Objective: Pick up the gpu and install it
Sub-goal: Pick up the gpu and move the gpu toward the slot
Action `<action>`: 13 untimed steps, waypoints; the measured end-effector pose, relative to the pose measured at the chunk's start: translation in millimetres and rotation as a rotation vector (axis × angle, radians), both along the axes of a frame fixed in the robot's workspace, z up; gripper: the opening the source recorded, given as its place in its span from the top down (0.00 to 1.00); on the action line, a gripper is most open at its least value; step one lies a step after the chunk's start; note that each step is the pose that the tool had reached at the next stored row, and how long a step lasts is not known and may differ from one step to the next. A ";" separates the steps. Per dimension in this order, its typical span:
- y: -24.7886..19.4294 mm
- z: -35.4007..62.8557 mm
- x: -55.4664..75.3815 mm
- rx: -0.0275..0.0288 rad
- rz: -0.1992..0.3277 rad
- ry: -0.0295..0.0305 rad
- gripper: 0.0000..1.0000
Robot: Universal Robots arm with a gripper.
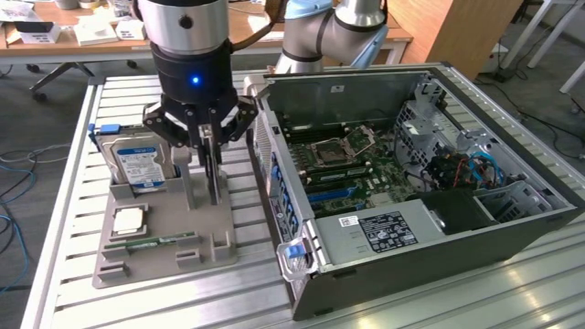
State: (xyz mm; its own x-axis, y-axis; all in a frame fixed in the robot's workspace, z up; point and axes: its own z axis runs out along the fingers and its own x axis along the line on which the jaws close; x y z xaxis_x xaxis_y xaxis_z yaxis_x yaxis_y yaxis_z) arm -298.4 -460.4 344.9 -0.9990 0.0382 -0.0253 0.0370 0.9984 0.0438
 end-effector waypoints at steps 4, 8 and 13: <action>0.0 6.4 0.0 0.0000 0.000 0.0000 0.74; 0.0 10.7 0.0 0.0000 0.000 -0.0001 0.74; 0.0 12.8 0.0 0.0002 0.000 -0.0002 0.74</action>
